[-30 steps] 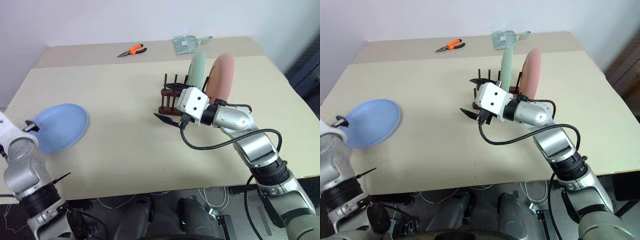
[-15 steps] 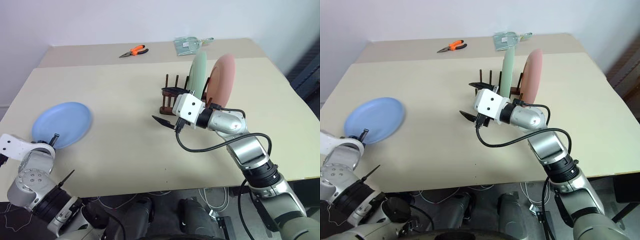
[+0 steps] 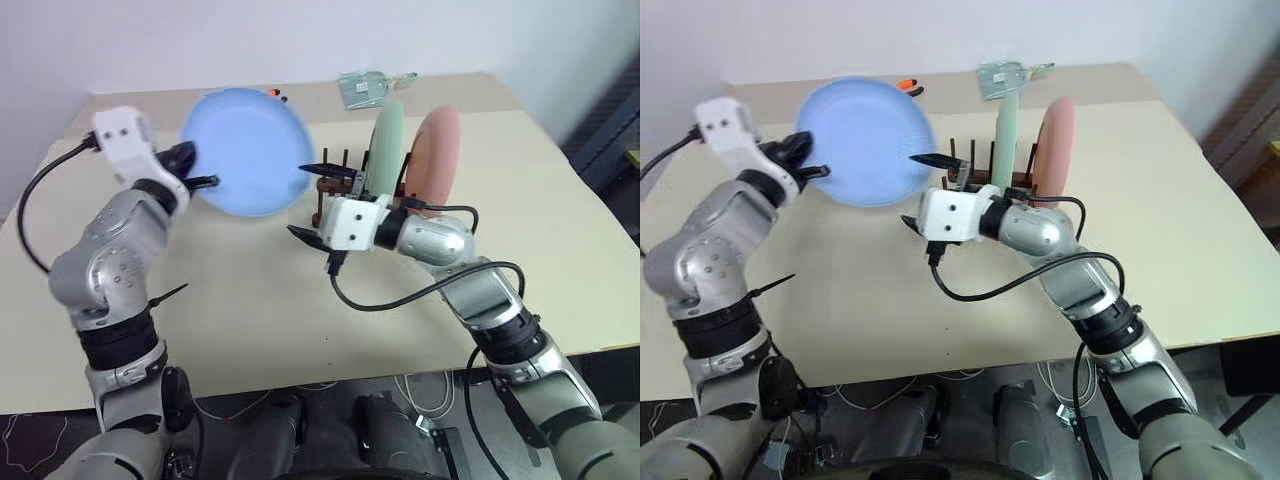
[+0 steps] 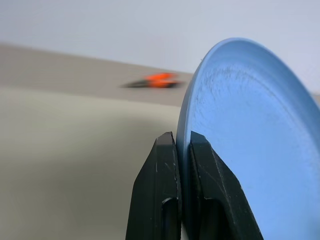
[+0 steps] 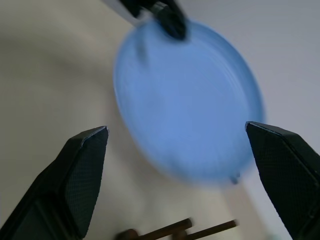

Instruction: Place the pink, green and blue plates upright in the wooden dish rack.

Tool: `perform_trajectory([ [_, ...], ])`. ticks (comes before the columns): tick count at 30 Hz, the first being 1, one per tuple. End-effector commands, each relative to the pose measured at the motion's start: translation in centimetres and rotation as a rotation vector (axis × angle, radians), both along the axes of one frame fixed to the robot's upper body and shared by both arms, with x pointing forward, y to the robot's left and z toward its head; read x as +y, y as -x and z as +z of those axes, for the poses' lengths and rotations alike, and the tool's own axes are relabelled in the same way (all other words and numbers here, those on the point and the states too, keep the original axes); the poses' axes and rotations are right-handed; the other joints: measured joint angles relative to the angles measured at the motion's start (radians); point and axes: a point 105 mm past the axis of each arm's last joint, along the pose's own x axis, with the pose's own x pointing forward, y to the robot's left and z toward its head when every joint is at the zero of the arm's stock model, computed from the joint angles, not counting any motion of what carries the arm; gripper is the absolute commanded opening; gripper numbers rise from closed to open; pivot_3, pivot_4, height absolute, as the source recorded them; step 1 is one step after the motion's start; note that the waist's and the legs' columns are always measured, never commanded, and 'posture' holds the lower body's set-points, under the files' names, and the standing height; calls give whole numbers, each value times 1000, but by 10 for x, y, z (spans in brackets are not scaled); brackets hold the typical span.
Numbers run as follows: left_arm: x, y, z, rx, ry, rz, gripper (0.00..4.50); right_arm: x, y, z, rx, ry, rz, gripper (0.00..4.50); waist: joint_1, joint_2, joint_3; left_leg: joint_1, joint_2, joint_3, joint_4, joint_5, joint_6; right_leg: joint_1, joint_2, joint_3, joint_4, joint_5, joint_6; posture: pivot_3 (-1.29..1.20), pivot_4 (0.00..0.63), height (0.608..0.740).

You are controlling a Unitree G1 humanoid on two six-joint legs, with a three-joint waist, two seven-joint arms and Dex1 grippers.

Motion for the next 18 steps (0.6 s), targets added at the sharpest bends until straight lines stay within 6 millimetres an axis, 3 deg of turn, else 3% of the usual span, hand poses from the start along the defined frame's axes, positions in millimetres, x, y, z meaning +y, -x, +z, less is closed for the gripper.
perform_trajectory([
  [1, -15, 8, 24, -70, -32, -68, 39, 6, -9, 2, -90, 39, -24, 4500, -2, 0, 0, 0, 0, 0, 0, 0, 0, 0, 0, 0, 0, 0, 0, 0, 150, 719],
  [3, -23, 10, 29, -80, -45, -112, 39, 8, -13, -2, -101, 59, -30, 4500, -1, 0, 0, 0, 0, 0, 0, 0, 0, 0, 1, 0, 0, 0, 0, 0, 150, 719],
  [12, -24, 15, 29, -88, -4, -147, 0, 11, -14, -6, -114, 60, -28, 39, 3, 0, 0, 0, 0, 0, 0, 1, 0, 0, 1, 0, 0, 0, 0, 0, 150, 719],
  [13, -23, 16, 33, -109, 28, -147, 712, 11, -13, -7, -120, 59, -22, 0, 3, 0, 0, 0, 0, 0, 0, 1, 0, 0, 1, 0, 0, 0, 0, 0, 150, 719],
  [15, -18, 16, 42, -155, 83, -130, 1484, 12, -10, -7, -134, 57, -12, 0, 3, 0, 0, 0, 0, 0, 0, 1, 0, 0, 1, 0, 0, 0, 0, 0, 150, 719],
  [18, 13, 15, 70, -293, 149, 28, 2989, 16, -6, -4, -124, -6, -2, 0, 4, -1, 0, 0, 0, -1, 1, 1, -1, 0, 2, 0, 0, 0, 0, 0, 150, 719],
])
